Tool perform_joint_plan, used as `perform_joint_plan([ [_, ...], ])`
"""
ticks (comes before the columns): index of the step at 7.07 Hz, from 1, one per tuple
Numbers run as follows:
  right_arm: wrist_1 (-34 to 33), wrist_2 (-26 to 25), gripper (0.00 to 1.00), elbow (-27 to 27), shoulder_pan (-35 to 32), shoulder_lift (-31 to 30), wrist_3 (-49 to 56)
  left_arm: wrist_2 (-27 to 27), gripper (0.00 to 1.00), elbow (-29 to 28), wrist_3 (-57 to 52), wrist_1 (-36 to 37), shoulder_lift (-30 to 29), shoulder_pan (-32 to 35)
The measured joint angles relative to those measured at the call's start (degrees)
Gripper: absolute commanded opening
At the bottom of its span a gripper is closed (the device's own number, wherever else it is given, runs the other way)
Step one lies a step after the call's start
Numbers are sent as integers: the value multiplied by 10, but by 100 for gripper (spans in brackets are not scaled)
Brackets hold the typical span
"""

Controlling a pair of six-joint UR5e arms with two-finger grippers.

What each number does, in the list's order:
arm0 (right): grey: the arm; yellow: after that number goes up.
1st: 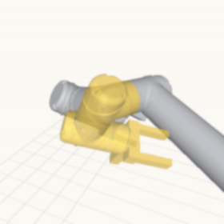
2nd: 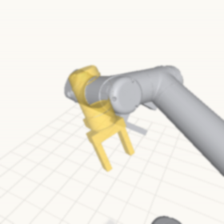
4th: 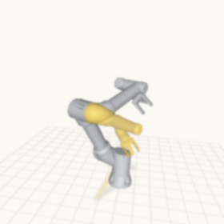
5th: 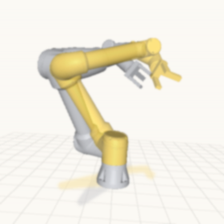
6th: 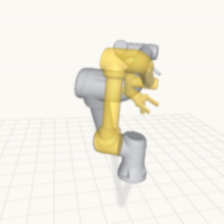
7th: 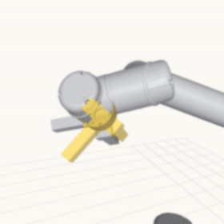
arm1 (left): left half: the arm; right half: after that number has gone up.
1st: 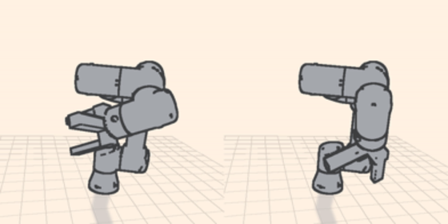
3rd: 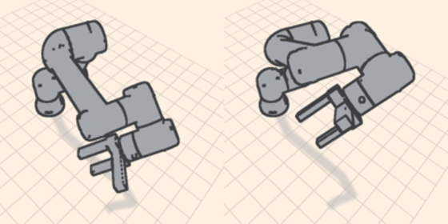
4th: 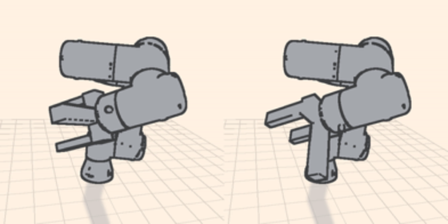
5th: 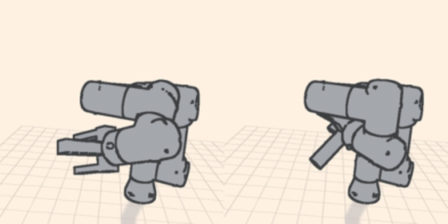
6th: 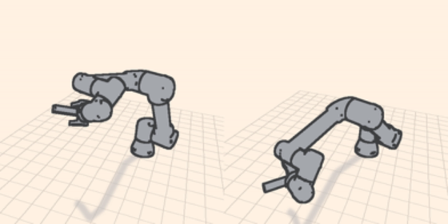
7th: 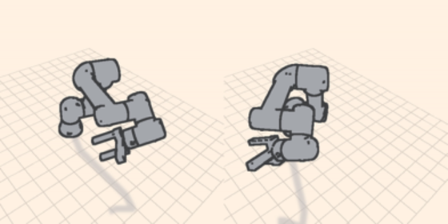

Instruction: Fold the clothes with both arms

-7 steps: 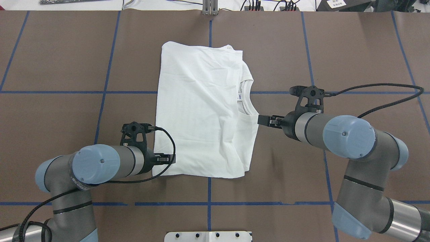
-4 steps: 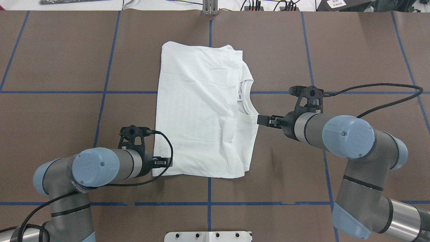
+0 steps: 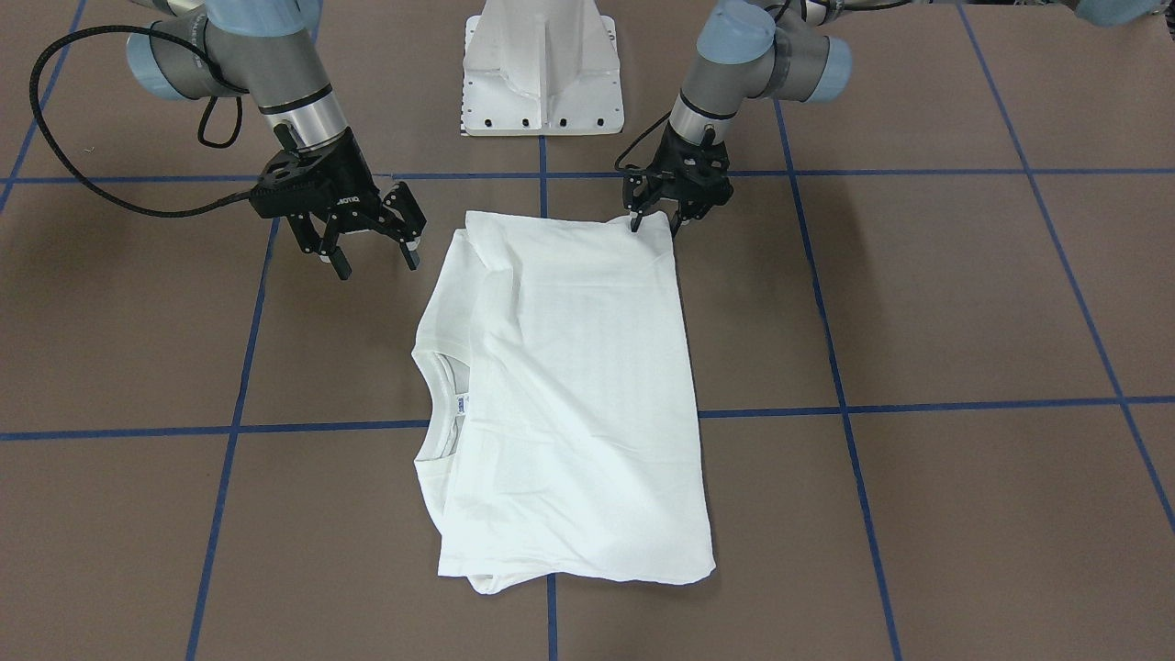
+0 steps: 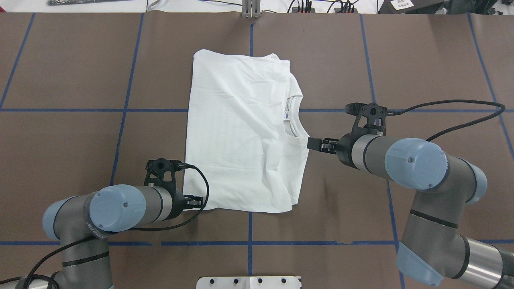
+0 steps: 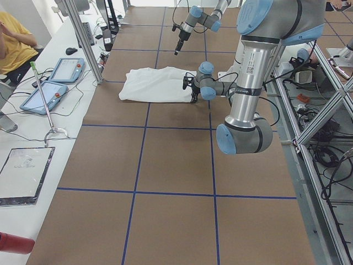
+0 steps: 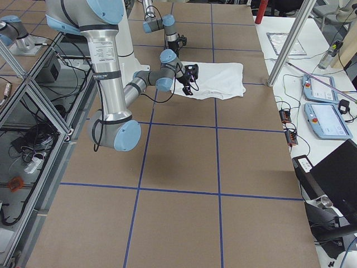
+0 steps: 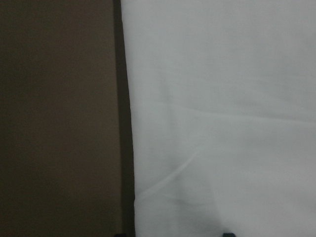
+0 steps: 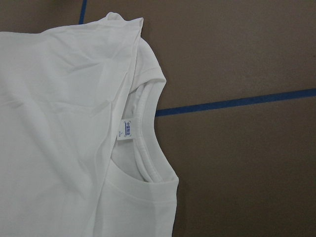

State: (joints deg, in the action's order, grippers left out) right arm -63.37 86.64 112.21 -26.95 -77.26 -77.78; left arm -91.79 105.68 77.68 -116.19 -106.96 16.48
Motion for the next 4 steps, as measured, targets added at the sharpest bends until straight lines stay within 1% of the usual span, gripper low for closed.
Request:
perform_joint_plan([
  [1, 0, -1, 100, 0, 0, 0, 0, 0, 20, 0, 1, 0, 0, -3],
  [2, 0, -2, 100, 0, 1, 0, 0, 0, 0, 0, 3, 0, 0, -3],
  [3, -2, -3, 100, 0, 3, -1, -5, 2, 0, 3, 9, 0, -1, -4],
  [4, -4, -5, 97, 0, 5, -1, -23, 5, 0, 9, 18, 0, -1, -4],
])
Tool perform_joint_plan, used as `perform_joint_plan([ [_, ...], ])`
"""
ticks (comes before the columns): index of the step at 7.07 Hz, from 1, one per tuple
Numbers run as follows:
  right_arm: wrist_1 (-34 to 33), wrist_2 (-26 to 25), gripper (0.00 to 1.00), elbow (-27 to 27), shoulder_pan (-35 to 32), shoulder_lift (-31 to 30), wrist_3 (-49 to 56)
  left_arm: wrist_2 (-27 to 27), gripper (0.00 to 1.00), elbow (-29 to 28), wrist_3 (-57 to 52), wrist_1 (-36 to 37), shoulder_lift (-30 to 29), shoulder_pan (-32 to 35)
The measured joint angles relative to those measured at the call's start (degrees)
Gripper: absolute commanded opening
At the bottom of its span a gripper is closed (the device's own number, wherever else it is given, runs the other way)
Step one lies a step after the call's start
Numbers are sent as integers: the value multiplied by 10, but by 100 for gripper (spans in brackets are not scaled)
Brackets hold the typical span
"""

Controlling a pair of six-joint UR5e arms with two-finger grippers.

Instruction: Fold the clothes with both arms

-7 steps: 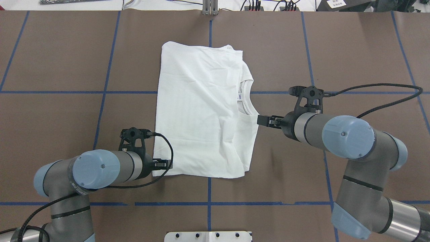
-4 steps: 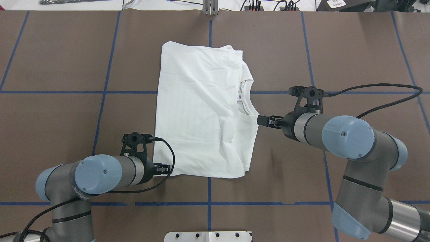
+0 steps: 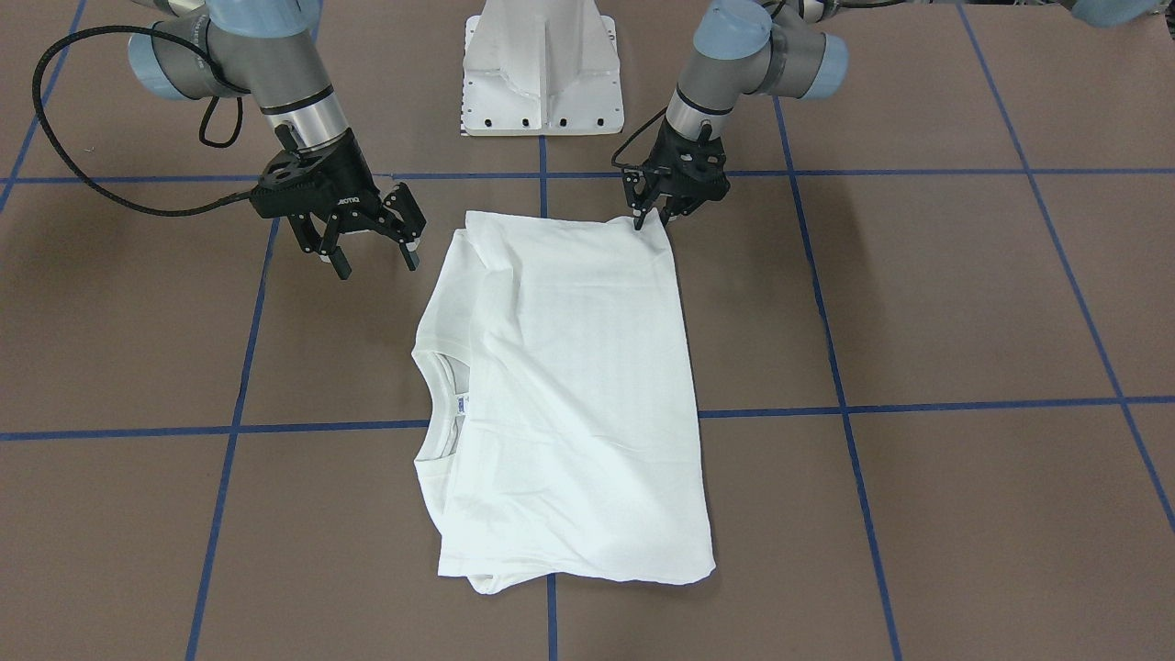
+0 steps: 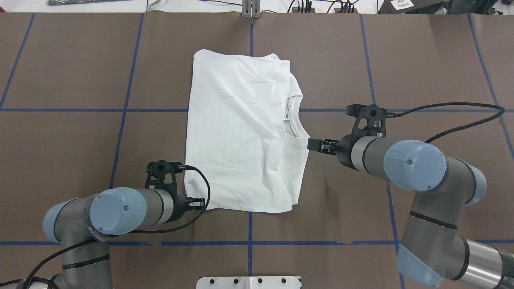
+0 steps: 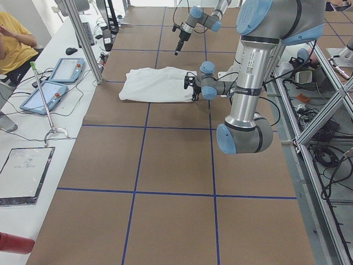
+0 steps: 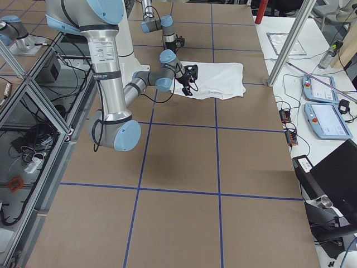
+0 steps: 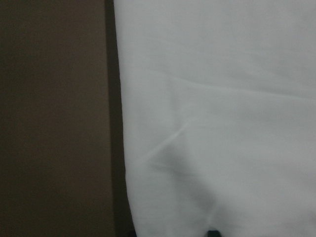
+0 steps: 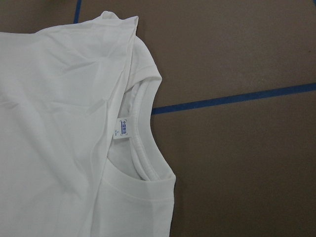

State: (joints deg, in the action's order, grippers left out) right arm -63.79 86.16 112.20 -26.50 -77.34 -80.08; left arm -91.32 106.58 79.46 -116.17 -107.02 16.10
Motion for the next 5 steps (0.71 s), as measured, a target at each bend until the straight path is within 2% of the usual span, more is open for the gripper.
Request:
perform_joint_plan([
  [2, -35, -4, 95, 0, 11, 15, -86, 3, 0, 17, 5, 1, 1, 1],
  [4, -166, -29, 95, -1, 50, 90, -216, 3, 0, 24, 6, 2, 1, 1],
  [5, -208, -58, 95, -8, 80, 116, -267, 3, 0, 25, 7, 2, 1, 1],
])
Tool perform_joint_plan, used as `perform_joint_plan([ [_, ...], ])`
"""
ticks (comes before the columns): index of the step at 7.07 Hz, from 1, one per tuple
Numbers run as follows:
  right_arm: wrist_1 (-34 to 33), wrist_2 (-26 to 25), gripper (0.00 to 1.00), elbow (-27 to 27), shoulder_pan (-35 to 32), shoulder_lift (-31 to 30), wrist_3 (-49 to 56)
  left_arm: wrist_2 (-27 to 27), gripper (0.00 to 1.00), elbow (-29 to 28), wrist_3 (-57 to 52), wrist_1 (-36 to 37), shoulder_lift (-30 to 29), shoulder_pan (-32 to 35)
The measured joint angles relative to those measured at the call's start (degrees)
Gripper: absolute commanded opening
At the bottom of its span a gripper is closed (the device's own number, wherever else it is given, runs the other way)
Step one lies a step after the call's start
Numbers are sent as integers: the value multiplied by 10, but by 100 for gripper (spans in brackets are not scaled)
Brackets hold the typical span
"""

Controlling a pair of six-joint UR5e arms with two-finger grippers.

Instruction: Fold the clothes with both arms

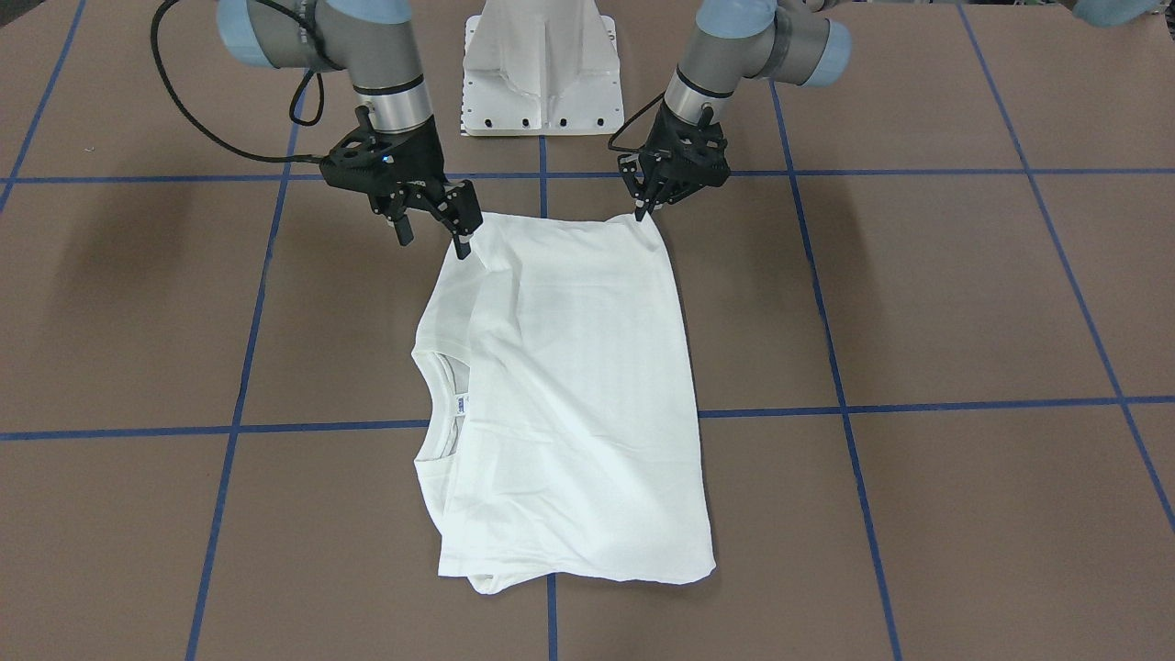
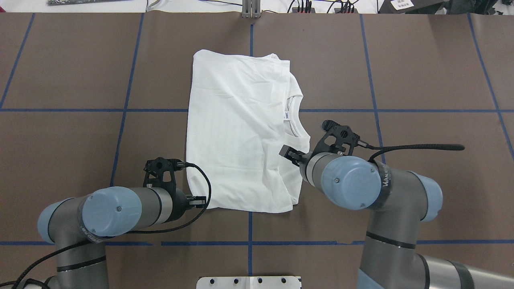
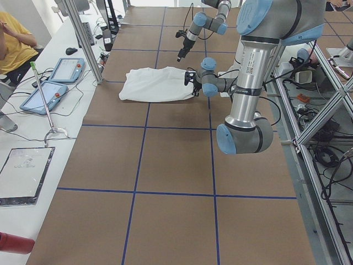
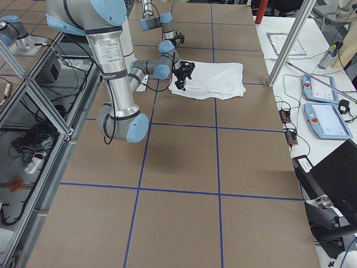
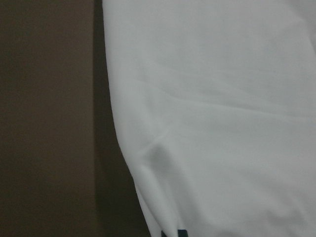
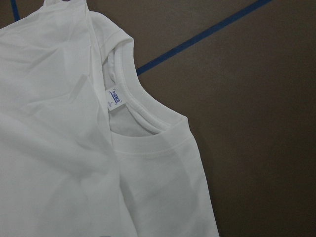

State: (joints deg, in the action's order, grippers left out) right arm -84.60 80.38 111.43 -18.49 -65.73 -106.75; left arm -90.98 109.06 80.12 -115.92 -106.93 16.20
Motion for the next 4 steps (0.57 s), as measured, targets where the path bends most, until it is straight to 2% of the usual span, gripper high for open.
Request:
perform_joint_plan([
  [2, -23, -45, 96, -34, 44, 24, -56, 0, 0, 4, 0, 1, 0, 0],
  [4, -26, -64, 96, -55, 65, 27, -67, 0, 0, 6, 0, 1, 0, 0],
])
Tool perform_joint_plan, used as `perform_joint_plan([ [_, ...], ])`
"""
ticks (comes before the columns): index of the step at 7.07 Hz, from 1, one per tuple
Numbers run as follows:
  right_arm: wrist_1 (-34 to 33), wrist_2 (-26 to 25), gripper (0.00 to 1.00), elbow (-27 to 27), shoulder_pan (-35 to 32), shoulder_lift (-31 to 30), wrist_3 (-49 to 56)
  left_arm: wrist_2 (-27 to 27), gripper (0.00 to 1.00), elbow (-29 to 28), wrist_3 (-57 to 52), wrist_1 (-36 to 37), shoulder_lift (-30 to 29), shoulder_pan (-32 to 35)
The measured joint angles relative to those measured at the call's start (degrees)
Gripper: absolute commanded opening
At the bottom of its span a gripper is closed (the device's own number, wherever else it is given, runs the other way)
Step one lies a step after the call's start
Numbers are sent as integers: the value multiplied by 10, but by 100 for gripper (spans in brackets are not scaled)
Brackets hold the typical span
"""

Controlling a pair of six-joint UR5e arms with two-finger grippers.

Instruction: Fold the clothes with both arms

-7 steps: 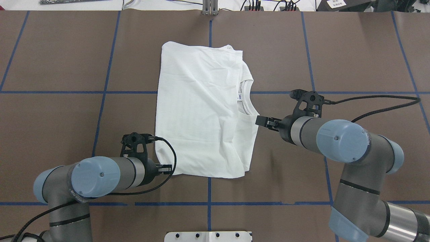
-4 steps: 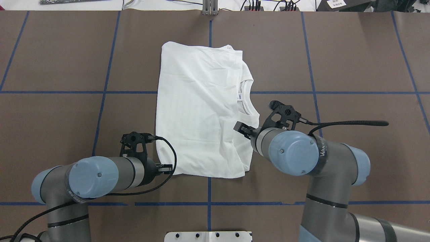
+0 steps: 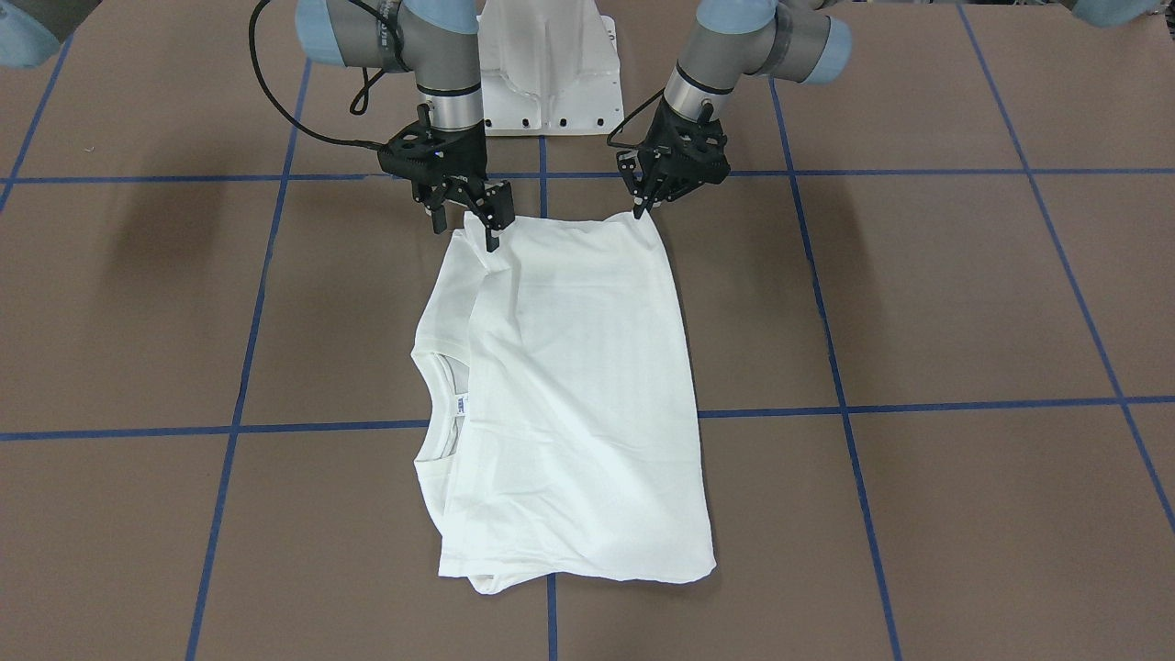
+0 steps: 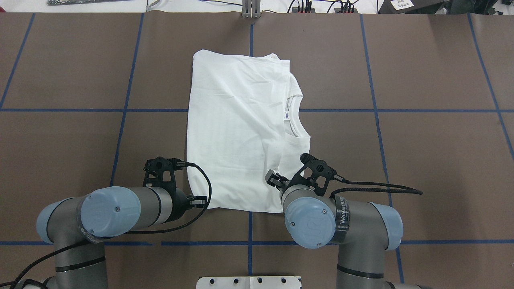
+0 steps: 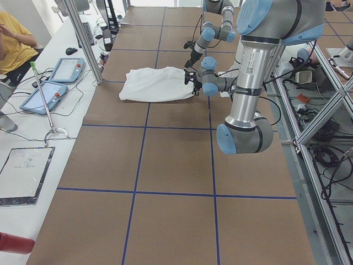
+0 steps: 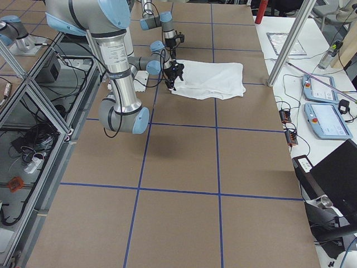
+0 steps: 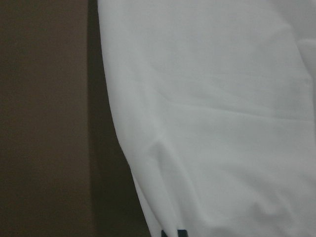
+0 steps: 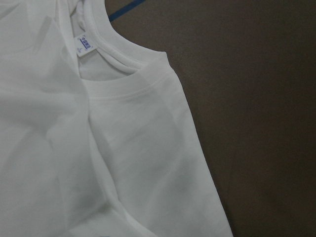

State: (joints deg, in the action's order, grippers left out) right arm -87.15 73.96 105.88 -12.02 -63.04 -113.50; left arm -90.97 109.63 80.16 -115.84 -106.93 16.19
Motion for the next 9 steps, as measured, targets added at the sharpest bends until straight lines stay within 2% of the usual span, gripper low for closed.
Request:
perform_joint_plan([
  [8, -3, -26, 87, -12, 29, -3, -6, 0, 0, 1, 0, 0, 1, 0],
  [9, -3, -27, 77, -18, 30, -2, -6, 0, 0, 1, 0, 0, 0, 0],
])
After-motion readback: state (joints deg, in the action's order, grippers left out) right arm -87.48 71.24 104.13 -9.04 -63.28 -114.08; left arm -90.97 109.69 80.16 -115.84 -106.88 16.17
